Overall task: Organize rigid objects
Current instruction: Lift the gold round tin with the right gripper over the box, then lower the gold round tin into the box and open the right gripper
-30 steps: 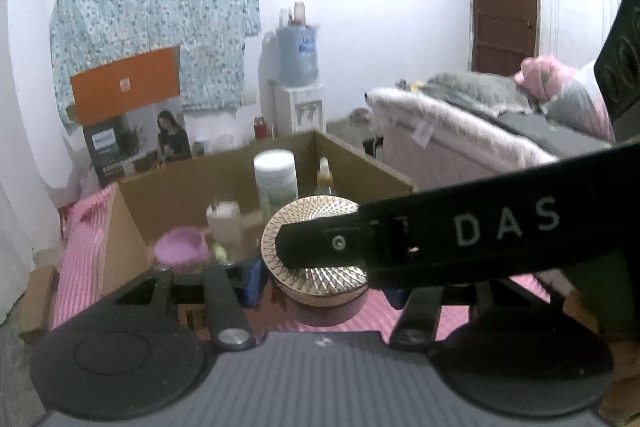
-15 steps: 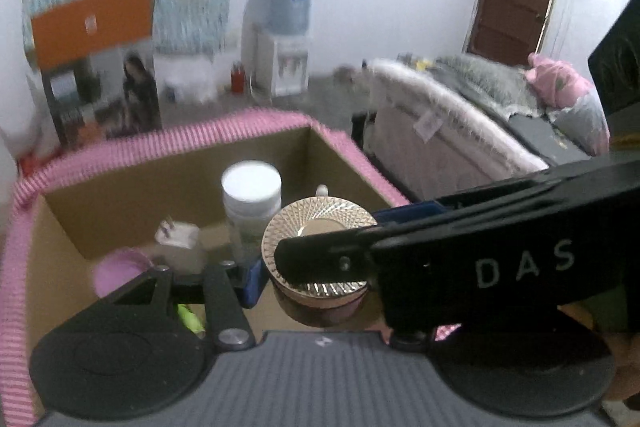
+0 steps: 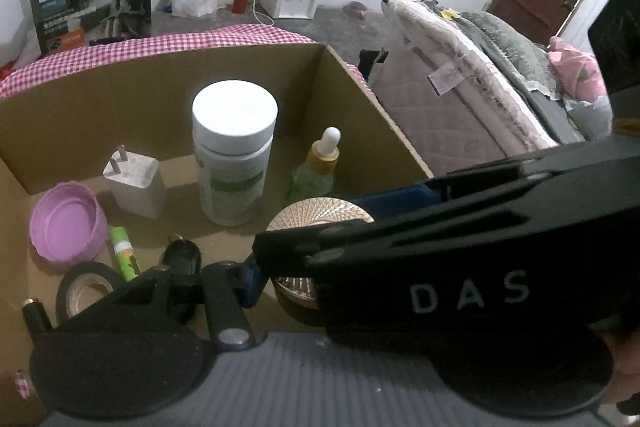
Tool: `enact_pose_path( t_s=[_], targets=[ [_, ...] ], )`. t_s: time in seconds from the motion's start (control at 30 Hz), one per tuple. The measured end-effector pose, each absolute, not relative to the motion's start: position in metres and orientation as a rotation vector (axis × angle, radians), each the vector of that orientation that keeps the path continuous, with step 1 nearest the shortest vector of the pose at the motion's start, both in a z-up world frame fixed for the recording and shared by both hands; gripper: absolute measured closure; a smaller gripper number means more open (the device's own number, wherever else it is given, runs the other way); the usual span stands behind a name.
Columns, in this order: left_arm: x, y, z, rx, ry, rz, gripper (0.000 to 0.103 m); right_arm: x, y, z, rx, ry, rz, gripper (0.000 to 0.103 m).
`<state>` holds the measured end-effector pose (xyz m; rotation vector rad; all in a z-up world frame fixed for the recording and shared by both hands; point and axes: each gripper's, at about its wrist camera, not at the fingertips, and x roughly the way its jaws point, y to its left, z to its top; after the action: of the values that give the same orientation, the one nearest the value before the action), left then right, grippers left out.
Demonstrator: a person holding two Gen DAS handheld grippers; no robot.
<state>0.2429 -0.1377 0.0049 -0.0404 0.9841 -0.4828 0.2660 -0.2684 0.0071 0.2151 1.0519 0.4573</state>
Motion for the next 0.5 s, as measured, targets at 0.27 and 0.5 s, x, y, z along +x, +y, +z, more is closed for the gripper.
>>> enact_pose_path(
  t_s=[0.27,0.5],
  targets=[
    [0.246,-0.135,-0.007,-0.059,1.027,-0.460,0.045,0.272,-0.268,0.006,0.197,1.035,0.463,0.041],
    [0.245,-0.132,-0.003,-0.072,0.992,-0.446,0.043,0.264,-0.277,0.007,0.221,0.998,0.457,0.035]
  ],
)
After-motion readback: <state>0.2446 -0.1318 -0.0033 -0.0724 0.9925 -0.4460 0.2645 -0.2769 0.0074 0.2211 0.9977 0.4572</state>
